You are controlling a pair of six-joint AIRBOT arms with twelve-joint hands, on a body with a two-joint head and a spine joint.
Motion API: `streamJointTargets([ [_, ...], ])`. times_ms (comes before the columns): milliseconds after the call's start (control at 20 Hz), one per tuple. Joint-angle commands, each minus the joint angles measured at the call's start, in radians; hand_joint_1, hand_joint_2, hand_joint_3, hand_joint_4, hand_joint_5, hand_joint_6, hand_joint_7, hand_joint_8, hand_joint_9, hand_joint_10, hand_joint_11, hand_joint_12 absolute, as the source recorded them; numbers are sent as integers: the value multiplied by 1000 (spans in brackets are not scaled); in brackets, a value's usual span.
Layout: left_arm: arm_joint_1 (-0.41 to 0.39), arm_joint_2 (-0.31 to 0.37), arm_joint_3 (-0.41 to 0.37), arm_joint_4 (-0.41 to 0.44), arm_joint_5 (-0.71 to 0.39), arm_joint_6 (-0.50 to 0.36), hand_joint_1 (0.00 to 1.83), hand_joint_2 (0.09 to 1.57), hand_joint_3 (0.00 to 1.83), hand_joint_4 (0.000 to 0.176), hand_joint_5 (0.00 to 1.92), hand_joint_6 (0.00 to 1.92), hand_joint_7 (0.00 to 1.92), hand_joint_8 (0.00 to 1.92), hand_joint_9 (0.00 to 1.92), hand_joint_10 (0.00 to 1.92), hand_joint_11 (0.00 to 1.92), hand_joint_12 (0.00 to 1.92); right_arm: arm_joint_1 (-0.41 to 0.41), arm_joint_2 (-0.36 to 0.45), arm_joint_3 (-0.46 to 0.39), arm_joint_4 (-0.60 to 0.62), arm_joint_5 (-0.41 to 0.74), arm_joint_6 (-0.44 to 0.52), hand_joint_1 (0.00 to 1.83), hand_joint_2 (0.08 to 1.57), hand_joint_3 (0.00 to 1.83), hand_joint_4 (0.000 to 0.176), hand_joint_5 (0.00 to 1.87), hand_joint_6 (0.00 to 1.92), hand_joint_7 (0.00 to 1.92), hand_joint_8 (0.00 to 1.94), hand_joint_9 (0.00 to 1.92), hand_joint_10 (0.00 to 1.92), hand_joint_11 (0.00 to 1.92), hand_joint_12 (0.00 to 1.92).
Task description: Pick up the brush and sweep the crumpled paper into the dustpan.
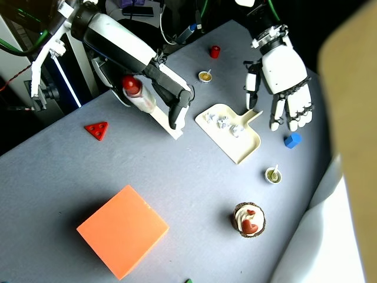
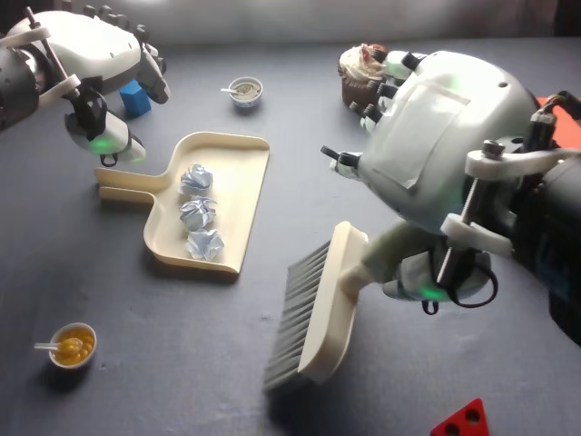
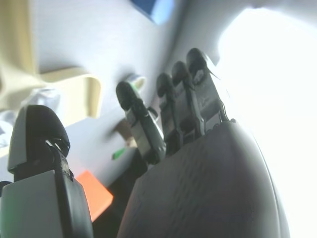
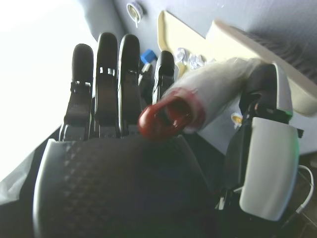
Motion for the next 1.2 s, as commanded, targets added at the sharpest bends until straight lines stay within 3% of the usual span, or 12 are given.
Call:
streamJointTargets([
  [0,-22,14,2,41,82,3,971,1024,0,51,701,0,325,9,260,9,181,119,23,13,-6,-73,-20,-4,371,866,0,0,220,1,265,5,268,1,219,195],
  [100,-44,16,-7,41,101,2,981,1019,0,47,695,0,317,3,244,0,168,116,48,39,-12,-14,-4,-23,347,865,3,0,172,0,219,0,212,0,214,71],
  [400,-86,9,-38,53,93,2,970,1017,0,63,685,0,328,4,263,5,183,127,79,121,-23,69,118,-20,288,878,4,0,111,0,135,0,116,2,101,10],
  [500,-88,15,-59,52,94,2,942,1023,2,71,669,0,312,0,240,0,168,123,104,183,-19,138,276,-4,302,878,3,0,129,7,150,6,133,7,108,13],
  [650,-92,18,-77,53,94,2,946,1027,2,67,655,0,293,0,225,2,161,122,130,273,-17,256,470,0,328,880,3,0,126,2,151,3,133,4,104,10],
  [700,-92,19,-80,54,93,2,960,1023,0,58,666,4,307,5,241,7,167,125,130,300,-16,271,505,0,320,878,2,0,134,5,162,7,143,8,123,18],
  [750,-92,20,-82,54,91,2,982,1014,0,43,679,9,311,6,242,6,163,125,130,309,-16,277,522,0,319,879,2,0,128,2,158,4,139,5,127,19],
  [950,-91,31,-94,54,92,1,902,1055,13,61,640,1,295,1,227,1,149,118,96,388,-16,394,570,0,306,890,5,0,124,1,167,6,153,8,143,25],
  [1000,-91,33,-95,51,96,0,913,1057,11,54,640,3,302,4,234,5,151,118,95,407,-16,428,581,0,341,880,0,0,139,6,176,8,165,11,151,28],
  [1050,-91,35,-96,49,97,0,897,1053,6,65,639,2,334,14,252,9,161,120,89,460,-33,445,585,1,348,894,5,0,140,5,172,4,156,5,155,29],
  [1150,-92,36,-96,48,97,0,910,1059,7,56,636,1,317,4,249,7,168,122,68,495,-57,482,588,1,360,891,3,0,161,12,184,8,170,10,173,36],
])
